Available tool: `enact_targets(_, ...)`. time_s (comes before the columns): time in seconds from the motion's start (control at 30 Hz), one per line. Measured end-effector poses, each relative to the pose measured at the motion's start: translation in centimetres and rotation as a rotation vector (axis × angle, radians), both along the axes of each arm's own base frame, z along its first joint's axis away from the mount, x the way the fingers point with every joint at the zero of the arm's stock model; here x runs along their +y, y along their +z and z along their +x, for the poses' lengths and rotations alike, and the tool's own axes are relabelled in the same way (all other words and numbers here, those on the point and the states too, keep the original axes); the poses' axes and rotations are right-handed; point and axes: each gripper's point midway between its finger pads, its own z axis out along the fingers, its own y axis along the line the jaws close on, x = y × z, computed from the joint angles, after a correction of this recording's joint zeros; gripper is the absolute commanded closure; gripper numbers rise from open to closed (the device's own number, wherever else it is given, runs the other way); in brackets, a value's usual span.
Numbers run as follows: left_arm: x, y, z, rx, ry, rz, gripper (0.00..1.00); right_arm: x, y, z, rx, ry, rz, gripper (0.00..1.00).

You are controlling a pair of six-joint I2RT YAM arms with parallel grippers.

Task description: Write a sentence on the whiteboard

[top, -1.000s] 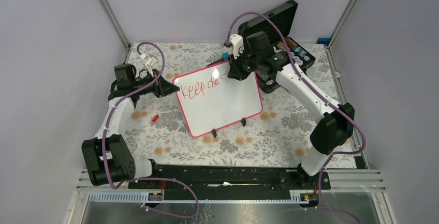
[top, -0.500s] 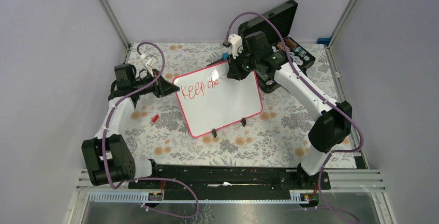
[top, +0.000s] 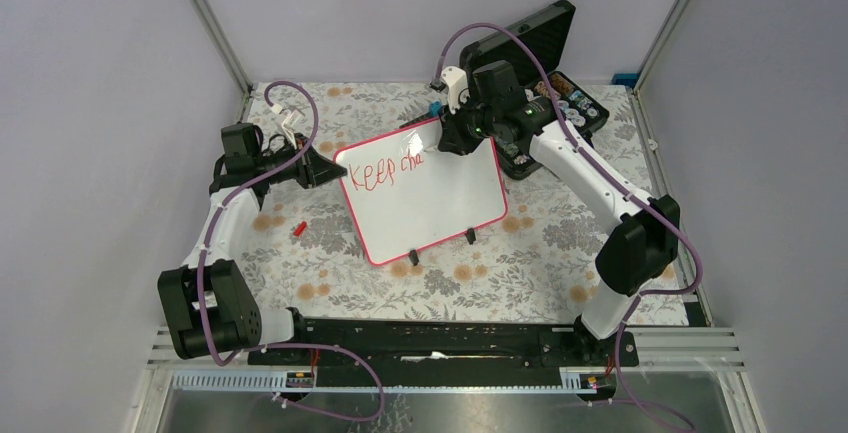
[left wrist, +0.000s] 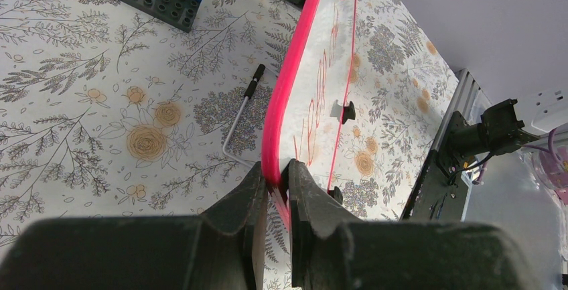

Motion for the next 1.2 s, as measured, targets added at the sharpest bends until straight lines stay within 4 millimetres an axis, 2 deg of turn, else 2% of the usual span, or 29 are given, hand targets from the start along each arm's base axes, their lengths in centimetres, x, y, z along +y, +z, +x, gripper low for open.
enact_targets(0.67, 0.0, 0.0, 0.0, 0.0, 0.0, 0.0, 1.0, 0.2, -0.1, -0.2, 0.0, 0.006, -0.001, 1.0)
enact_targets(1.2, 0.0, 0.0, 0.0, 0.0, 0.001, 0.0, 1.0, 0.2, -1.2, -0.8, 0.028, 0.027, -0.008, 1.0)
